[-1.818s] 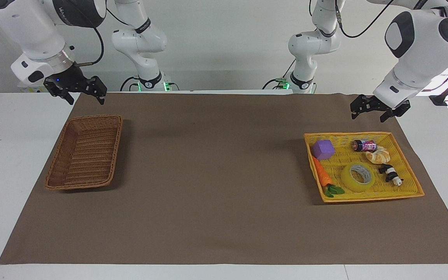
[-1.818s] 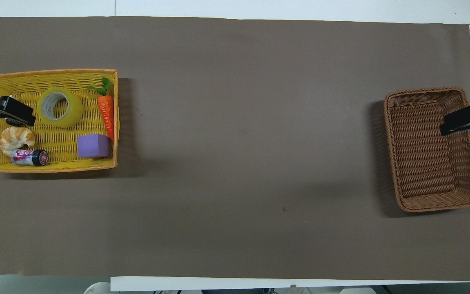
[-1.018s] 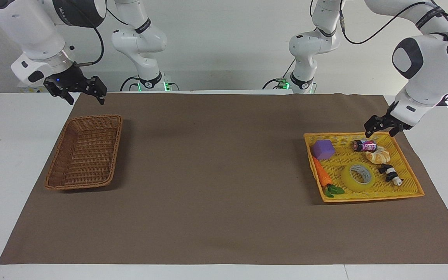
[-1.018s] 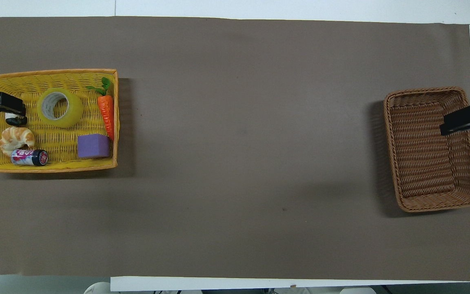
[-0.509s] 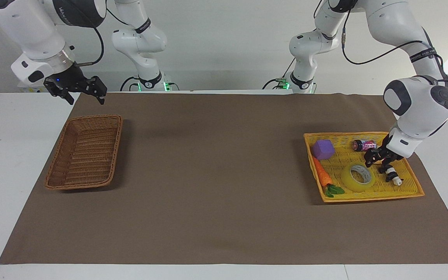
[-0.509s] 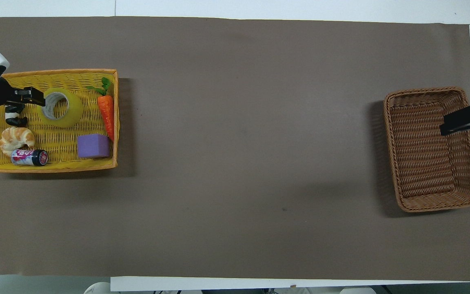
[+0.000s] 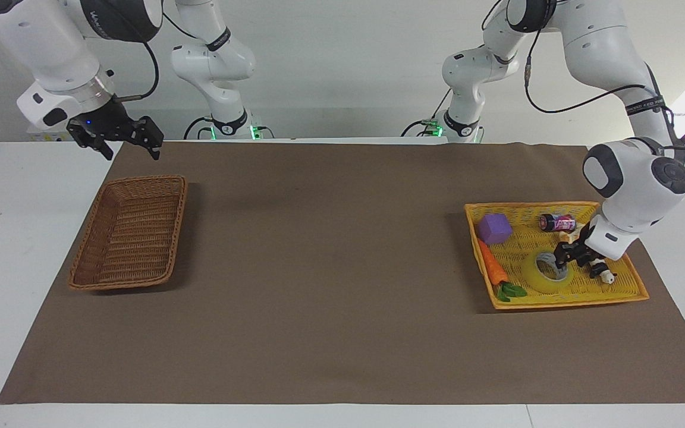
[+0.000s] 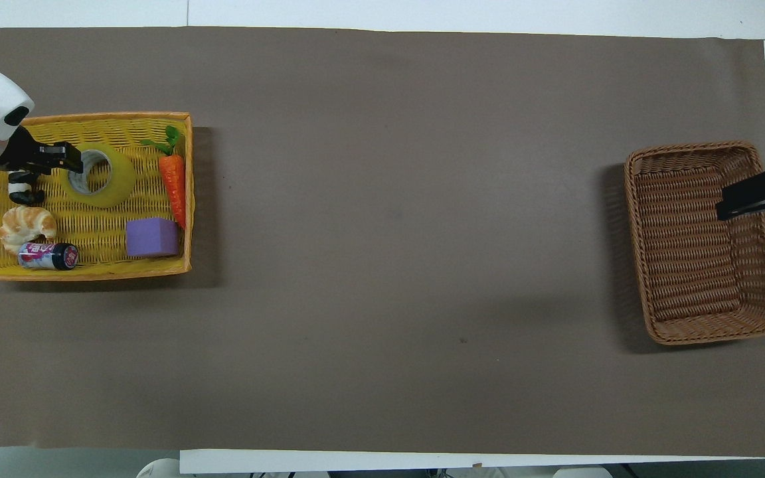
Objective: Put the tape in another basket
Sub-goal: 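Grasp the rim of the yellow tape roll with the left gripper, then lift the tape roll and carry it toward the table center with the left gripper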
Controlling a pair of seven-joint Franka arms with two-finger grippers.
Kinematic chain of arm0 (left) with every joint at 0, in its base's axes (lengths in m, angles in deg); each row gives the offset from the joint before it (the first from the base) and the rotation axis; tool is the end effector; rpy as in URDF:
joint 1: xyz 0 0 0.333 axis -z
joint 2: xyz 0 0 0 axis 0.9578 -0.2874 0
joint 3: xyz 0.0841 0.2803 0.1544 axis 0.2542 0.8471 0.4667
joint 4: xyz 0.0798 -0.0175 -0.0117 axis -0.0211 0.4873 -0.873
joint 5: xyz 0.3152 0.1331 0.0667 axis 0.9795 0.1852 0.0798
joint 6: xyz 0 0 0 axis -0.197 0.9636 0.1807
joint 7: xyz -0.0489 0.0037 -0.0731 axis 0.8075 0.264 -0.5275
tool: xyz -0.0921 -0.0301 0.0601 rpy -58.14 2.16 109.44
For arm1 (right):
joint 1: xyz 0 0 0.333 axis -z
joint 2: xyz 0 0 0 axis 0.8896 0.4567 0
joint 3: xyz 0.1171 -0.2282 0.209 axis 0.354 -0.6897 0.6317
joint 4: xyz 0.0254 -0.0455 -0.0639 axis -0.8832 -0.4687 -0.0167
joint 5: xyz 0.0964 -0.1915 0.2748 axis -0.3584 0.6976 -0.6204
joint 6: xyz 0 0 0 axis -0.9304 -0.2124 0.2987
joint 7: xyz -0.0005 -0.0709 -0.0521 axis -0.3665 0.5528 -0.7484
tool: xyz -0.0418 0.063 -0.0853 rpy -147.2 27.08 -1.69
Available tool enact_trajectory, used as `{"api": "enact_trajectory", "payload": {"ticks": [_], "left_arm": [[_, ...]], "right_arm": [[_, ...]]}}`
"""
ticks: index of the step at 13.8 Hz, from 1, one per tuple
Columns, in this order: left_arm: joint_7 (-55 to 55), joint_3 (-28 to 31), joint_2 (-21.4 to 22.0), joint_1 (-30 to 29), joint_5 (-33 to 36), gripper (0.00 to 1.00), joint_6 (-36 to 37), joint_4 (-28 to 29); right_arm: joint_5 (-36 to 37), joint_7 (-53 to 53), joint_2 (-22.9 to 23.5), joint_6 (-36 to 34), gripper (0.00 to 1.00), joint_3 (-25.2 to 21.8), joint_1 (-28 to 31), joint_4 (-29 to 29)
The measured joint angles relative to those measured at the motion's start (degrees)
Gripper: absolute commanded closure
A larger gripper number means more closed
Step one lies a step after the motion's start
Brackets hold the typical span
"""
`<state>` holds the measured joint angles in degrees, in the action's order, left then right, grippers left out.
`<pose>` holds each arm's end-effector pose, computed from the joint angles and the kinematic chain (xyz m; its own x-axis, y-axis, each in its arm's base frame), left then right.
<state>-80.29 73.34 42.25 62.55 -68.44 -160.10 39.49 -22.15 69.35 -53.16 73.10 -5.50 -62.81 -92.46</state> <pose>0.6052 0.0446 0.3873 0.9986 -0.0535 0.0014 -0.0535 -0.9986 -0.0020 0.4812 -0.0400 0.6203 0.9929 -0.0053 -0.1190 -0.0036 -0.9999 0.0141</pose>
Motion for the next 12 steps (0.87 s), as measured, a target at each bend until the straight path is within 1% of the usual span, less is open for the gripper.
{"api": "enact_trajectory", "payload": {"ticks": [3, 8, 9, 10, 11, 12], "left_arm": [[0.0, 0.02, -1.21, -0.02, 0.13, 0.43, -1.24, -0.08], [0.0, 0.27, -4.39, -0.31, 0.16, 0.44, -4.44, 0.53], [0.0, 0.3, -4.76, -0.46, 0.16, 0.54, -5.33, 0.87], [0.0, 0.27, -5.03, -0.78, 0.15, 0.74, -5.9, 1.02], [0.0, 0.13, -4.91, -0.86, 0.09, 0.9, -5.91, 1.0], [0.0, -0.06, -4.78, -0.85, 0.12, 0.98, -5.92, 1.0]], "right_arm": [[0.0, 0.0, 0.0, 0.0, 0.0, 0.0, 0.0, 0.0], [0.0, 0.0, 0.0, 0.0, 0.0, 0.0, 0.0, 0.0], [0.0, 0.0, 0.0, 0.0, 0.0, 0.0, 0.0, 0.0], [0.0, 0.0, 0.0, 0.0, 0.0, 0.0, 0.0, 0.0], [0.0, 0.0, 0.0, 0.0, 0.0, 0.0, 0.0, 0.0], [0.0, 0.0, 0.0, 0.0, 0.0, 0.0, 0.0, 0.0]]}}
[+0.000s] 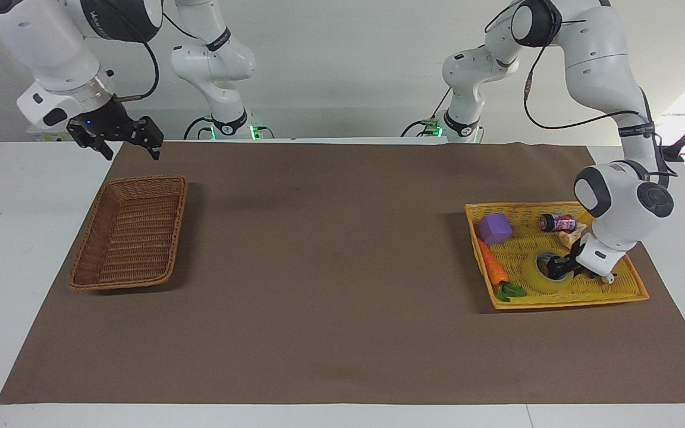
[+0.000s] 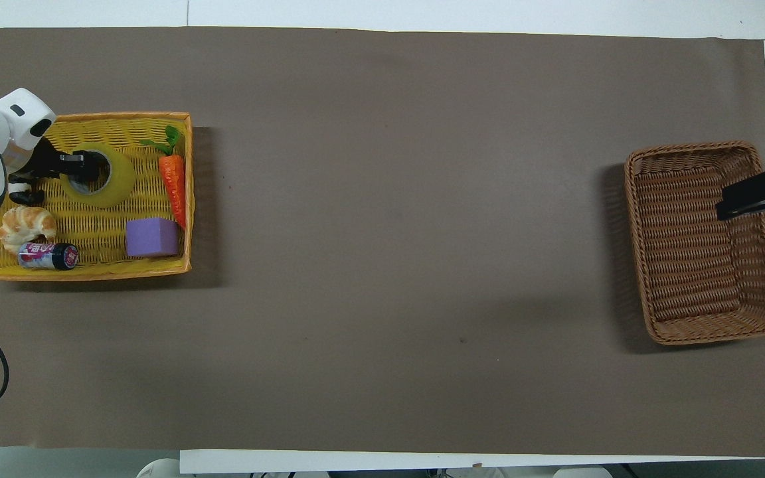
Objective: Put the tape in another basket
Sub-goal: 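Lift the tape roll and carry it toward the table center with the left gripper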
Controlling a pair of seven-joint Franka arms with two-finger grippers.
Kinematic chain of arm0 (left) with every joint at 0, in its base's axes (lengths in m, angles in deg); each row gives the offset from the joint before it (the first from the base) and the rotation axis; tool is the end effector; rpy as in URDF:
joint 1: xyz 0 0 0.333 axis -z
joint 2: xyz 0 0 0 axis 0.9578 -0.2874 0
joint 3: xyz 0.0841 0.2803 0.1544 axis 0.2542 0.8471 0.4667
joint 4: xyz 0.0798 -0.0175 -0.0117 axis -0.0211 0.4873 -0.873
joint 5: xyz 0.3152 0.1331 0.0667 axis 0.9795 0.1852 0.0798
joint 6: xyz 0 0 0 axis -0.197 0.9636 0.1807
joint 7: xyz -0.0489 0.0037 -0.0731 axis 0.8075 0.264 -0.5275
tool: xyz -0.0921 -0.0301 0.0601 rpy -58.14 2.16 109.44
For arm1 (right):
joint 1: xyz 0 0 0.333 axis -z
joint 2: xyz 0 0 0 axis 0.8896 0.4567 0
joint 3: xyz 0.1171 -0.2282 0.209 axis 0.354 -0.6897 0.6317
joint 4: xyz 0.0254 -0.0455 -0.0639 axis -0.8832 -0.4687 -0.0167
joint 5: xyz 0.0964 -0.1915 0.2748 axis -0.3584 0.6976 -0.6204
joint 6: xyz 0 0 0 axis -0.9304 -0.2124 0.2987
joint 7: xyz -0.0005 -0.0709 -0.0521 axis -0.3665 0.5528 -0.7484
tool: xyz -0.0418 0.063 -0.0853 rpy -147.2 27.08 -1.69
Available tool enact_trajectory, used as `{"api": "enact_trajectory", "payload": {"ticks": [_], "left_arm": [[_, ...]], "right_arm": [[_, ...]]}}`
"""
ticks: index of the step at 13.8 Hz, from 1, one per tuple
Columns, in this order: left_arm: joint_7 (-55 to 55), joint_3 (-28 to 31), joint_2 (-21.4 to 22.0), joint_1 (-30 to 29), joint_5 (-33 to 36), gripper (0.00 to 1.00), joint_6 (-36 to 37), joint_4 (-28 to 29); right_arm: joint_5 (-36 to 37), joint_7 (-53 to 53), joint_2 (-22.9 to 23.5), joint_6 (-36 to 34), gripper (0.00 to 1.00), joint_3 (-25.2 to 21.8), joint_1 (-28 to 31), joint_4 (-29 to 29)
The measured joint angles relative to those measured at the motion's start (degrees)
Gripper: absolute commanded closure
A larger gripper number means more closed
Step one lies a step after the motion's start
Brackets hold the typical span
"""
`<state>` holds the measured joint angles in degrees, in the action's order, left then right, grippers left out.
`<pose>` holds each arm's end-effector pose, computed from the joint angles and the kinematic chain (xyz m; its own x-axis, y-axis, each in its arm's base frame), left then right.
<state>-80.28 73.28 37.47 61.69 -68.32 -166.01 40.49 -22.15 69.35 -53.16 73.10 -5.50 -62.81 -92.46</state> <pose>0.6144 0.0536 0.3386 0.9991 -0.0410 0.0058 -0.0410 -0.9991 0.0097 0.4812 -0.0400 0.6203 0.9929 -0.0053 -0.1190 -0.0036 -0.9999 0.0141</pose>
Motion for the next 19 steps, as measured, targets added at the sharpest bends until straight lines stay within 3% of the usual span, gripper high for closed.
{"api": "enact_trajectory", "payload": {"ticks": [5, 9, 13, 17, 19], "left_arm": [[-0.04, 0.07, -0.04, -0.13, 0.07, 1.0, 2.0, -1.44], [1.33, -1.09, 1.41, 3.51, -0.55, 0.99, 13.56, -10.14], [14.33, -1.93, 7.8, 20.07, -12.61, 0.97, 24.37, -12.13], [30.28, -2.22, 9.6, 39.46, -17.02, 0.98, 24.54, -12.55], [36.51, -2.23, 9.63, 46.11, -17.09, 0.98, 22.97, -14.04]], "right_arm": [[0.0, 0.0, 0.0, 0.0, 0.0, 0.0, 0.0, 0.0], [0.0, 0.0, 0.0, 0.0, 0.0, 0.0, 0.0, 0.0], [0.0, 0.0, 0.0, 0.0, 0.0, 0.0, 0.0, 0.0], [0.0, 0.0, 0.0, 0.0, 0.0, 0.0, 0.0, 0.0], [0.0, 0.0, 0.0, 0.0, 0.0, 0.0, 0.0, 0.0]]}}
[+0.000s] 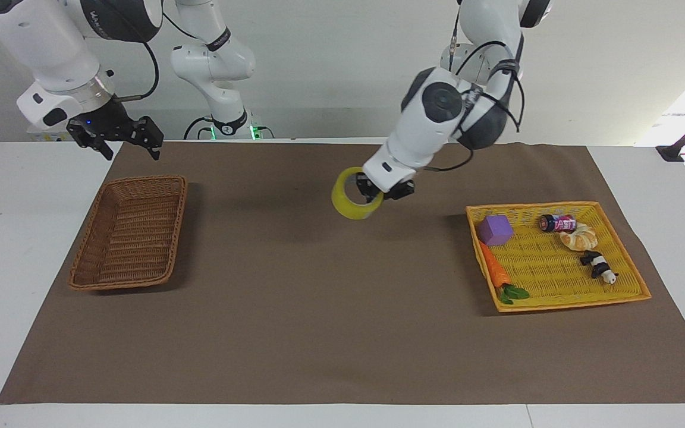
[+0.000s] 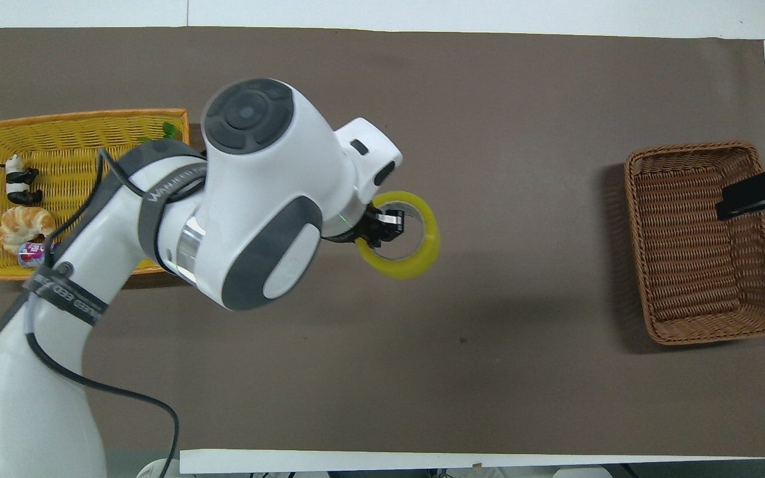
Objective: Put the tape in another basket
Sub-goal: 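Lift the tape roll and carry it toward the table center with the left gripper, then hold the tape with the left gripper while the right gripper reaches toward it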
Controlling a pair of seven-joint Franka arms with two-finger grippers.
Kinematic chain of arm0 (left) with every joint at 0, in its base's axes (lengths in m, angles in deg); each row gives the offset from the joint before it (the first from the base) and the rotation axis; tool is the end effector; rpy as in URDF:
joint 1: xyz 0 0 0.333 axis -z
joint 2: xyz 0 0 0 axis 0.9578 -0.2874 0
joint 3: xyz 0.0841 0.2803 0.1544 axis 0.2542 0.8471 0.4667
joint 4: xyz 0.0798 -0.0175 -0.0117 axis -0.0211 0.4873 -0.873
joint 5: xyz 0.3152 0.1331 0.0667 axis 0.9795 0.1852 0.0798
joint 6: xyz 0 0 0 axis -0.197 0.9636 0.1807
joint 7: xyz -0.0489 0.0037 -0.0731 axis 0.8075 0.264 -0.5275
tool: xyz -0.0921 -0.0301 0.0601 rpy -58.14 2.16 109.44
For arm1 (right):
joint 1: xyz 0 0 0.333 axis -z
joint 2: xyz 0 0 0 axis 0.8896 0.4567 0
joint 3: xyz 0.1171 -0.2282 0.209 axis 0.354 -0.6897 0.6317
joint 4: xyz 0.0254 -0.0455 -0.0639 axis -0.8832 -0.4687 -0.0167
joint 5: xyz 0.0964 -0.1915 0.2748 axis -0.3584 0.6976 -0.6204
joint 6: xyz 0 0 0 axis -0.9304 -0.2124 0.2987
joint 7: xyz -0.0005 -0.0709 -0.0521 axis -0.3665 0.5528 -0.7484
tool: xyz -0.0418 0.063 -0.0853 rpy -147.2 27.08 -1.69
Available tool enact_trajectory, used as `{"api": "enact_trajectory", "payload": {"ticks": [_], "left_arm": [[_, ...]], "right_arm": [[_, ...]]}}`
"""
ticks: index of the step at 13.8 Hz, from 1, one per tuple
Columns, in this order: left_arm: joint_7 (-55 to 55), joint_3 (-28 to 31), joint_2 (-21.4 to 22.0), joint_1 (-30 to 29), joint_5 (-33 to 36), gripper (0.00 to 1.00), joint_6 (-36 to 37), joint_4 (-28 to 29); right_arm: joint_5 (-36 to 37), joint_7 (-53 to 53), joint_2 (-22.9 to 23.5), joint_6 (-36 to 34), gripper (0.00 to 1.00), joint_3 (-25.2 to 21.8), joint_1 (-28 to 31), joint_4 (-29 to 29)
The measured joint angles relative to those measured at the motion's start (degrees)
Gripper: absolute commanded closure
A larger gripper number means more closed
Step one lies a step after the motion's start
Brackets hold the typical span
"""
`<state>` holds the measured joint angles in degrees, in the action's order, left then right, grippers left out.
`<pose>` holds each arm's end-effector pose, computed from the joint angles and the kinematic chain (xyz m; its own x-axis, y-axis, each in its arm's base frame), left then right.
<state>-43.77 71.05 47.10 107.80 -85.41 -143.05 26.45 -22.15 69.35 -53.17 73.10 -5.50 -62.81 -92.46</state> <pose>0.4264 -0.4277 0.5141 0.9763 -0.1670 -0.1374 -0.1314 -0.9627 0.2363 0.4812 -0.0400 0.6204 0.9929 -0.0053 -0.1188 -0.0036 -0.9999 0.0141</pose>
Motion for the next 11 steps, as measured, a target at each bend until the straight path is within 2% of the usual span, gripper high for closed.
{"api": "enact_trajectory", "payload": {"ticks": [2, 4, 5, 8, 11], "left_arm": [[0.71, 0.36, 0.0, 0.51, 0.0, 0.98, -0.13, 0.05], [-1.15, 1.27, -0.02, -1.54, 0.0, 0.98, -0.1, 0.83], [-2.4, 1.46, -0.02, -2.96, 0.0, 0.98, -0.05, 1.08], [-5.59, 1.72, -0.02, -6.27, -0.01, 0.97, 0.04, 2.0], [-5.95, 1.93, -0.01, -7.63, -0.01, 0.97, 0.02, 2.21]], "right_arm": [[0.0, 0.0, 0.0, 0.0, 0.0, 0.0, 0.0, 0.0], [-0.28, -0.8, -0.01, 0.02, 0.0, 0.05, -0.02, -0.15], [-2.74, -2.18, -0.04, 0.67, 0.0, 0.04, 0.12, -0.59], [-21.48, -4.14, -0.3, 5.81, 0.0, -0.13, 4.72, -5.12], [-35.94, -7.1, 1.29, 9.63, 0.0, -0.35, 7.0, -9.87]]}}
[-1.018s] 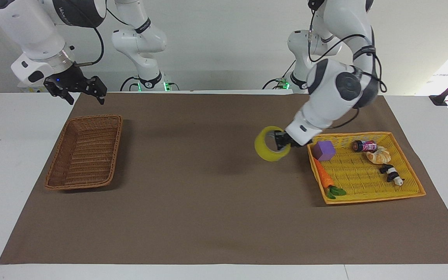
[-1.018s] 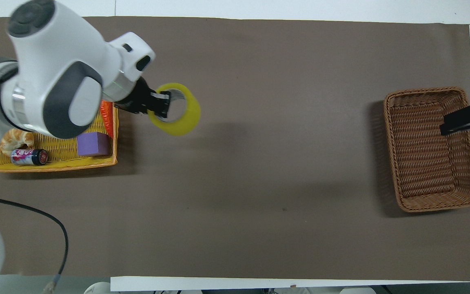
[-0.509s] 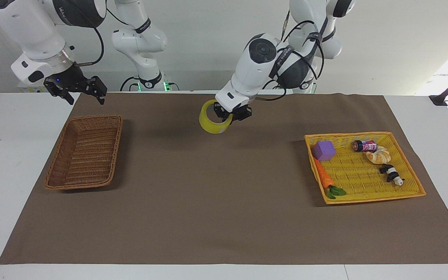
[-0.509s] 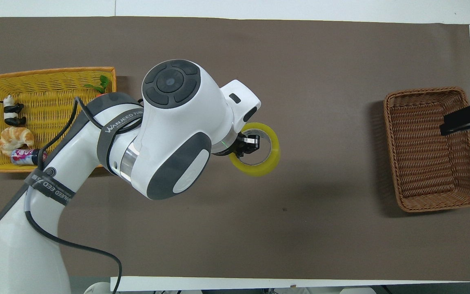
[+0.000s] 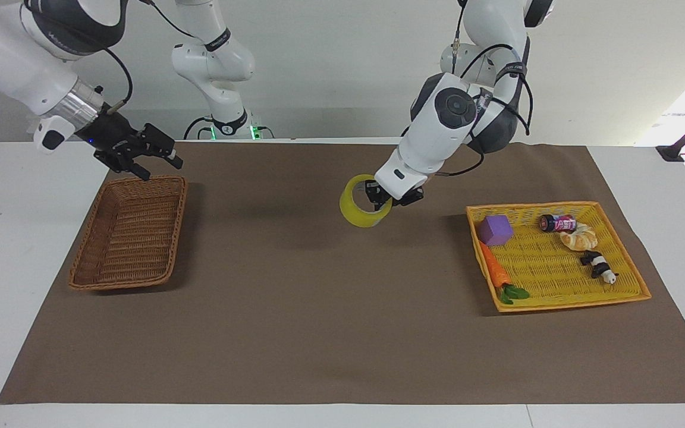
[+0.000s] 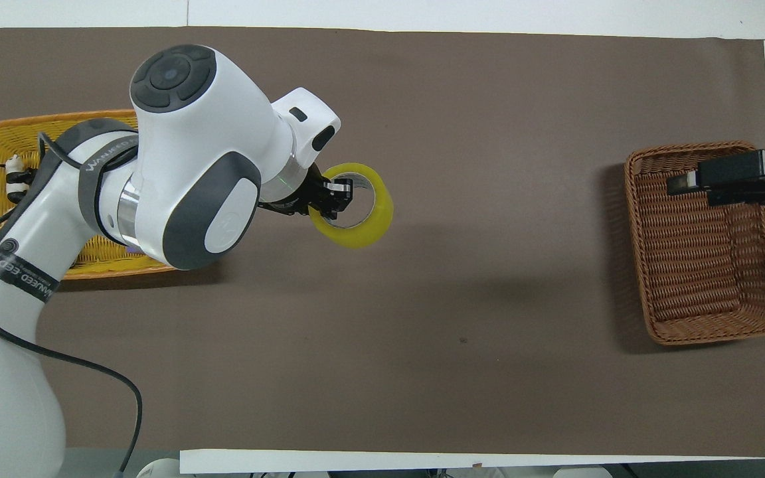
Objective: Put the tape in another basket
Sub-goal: 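Hold the tape with the left gripper while the right gripper reaches toward it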
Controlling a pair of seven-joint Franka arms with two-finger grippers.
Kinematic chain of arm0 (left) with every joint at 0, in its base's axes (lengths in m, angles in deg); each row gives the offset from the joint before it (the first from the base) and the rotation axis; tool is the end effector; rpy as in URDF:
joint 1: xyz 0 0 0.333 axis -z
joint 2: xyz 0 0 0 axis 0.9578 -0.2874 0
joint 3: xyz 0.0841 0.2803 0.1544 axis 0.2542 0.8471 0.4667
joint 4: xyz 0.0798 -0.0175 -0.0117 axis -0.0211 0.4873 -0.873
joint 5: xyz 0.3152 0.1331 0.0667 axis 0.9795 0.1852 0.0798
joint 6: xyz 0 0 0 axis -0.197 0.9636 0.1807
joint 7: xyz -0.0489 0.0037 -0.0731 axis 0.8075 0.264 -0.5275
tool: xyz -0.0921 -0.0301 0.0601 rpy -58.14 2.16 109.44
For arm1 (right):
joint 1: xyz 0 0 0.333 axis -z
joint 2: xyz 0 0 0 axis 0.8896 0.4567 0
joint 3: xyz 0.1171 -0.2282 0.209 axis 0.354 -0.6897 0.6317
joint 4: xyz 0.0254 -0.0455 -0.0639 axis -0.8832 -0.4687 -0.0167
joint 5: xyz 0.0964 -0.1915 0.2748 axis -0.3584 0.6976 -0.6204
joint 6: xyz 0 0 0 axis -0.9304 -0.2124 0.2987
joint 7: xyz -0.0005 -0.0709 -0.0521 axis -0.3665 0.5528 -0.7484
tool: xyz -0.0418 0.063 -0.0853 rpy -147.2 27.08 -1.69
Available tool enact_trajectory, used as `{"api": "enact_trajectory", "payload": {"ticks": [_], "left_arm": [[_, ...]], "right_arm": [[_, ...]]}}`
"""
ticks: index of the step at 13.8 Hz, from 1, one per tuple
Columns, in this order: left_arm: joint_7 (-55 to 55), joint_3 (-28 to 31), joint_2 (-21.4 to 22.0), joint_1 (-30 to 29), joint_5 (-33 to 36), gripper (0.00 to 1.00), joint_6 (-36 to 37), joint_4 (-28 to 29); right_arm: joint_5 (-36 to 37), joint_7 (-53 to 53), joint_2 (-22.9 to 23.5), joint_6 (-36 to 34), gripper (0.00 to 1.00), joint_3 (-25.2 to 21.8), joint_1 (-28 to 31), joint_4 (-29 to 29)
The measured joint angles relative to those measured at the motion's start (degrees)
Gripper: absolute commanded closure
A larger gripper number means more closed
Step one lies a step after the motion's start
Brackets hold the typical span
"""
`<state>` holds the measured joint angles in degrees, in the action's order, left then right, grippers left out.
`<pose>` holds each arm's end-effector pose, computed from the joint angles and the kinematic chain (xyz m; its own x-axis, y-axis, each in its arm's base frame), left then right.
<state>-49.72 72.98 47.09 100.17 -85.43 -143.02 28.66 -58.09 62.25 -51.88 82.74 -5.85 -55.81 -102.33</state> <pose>0.4859 -0.3507 0.4962 0.9844 -0.1021 -0.1436 -0.0684 -0.9725 0.2225 0.5014 -0.0413 0.5682 0.9958 -0.0798 -0.0449 -0.0911 -0.8136 -0.5743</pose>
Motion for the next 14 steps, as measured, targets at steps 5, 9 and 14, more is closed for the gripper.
{"api": "enact_trajectory", "payload": {"ticks": [5, 9, 14], "left_arm": [[-0.14, 0.03, 0.0, -0.41, 0.0, 0.97, 0.0, 0.04], [-0.15, 0.05, 0.0, -0.55, 0.0, 0.96, 0.0, 0.09], [-0.15, 0.06, 0.0, -0.83, 0.0, 0.97, 0.0, 0.16]], "right_arm": [[-18.03, 0.75, 6.63, 8.87, 0.0, 0.78, -5.96, -3.35], [-25.5, 7.55, 10.07, 15.48, 0.0, 0.99, -12.83, -3.66], [-26.68, 8.76, 10.54, 31.12, 0.0, 1.2, -25.89, -3.92]]}}
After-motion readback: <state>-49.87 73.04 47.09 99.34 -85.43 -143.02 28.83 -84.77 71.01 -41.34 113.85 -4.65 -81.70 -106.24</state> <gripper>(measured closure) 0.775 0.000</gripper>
